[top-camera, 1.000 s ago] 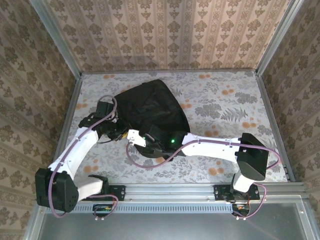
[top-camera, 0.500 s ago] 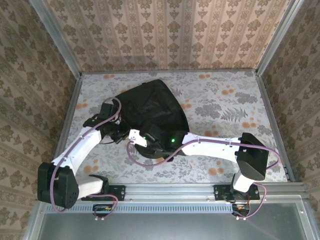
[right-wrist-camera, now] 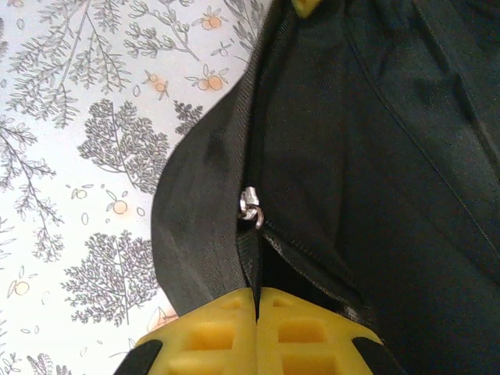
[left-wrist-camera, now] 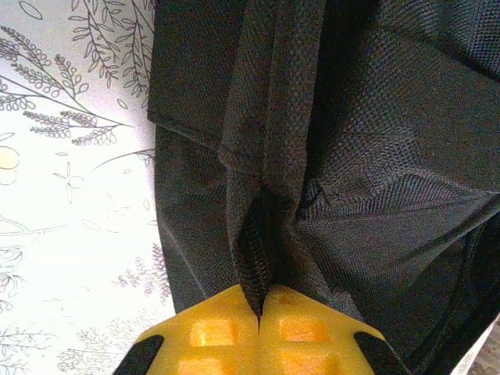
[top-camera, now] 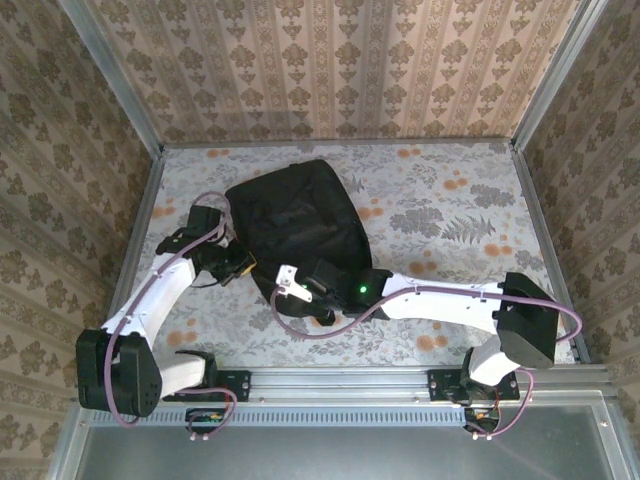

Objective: Pack the student bag
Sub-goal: Zip the student bag at the top-center of the table.

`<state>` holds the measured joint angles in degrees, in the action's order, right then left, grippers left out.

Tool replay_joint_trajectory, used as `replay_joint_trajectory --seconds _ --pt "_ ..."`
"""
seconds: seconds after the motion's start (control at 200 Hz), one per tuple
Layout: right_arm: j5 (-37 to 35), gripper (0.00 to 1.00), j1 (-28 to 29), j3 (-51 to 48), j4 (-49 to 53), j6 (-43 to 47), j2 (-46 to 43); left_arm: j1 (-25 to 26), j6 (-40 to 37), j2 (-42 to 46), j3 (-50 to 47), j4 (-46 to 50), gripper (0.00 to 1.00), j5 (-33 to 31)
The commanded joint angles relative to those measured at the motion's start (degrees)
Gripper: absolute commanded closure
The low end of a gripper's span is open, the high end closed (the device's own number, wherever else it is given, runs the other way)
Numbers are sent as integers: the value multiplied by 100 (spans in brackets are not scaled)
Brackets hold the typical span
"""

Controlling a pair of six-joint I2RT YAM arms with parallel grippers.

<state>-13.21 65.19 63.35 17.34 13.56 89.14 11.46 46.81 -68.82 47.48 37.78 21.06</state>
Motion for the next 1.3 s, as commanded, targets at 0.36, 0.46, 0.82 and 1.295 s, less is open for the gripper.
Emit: replay_joint_trajectory --seconds 0.36,0.46,0.82,1.295 --pt "-457 100 -305 -856 491 -394 -1168 -415 -286 117 -10 114 100 -637" --pt "-470 100 -469 -995 499 -407 -1364 -426 -295 58 54 150 100 -746" --pt "691 100 -201 -958 -92 -366 -1310 -209 -452 -753 820 5 100 -987" --pt "1067 100 32 1602 -904 -708 1408 -109 -672 -439 1296 912 64 -1516"
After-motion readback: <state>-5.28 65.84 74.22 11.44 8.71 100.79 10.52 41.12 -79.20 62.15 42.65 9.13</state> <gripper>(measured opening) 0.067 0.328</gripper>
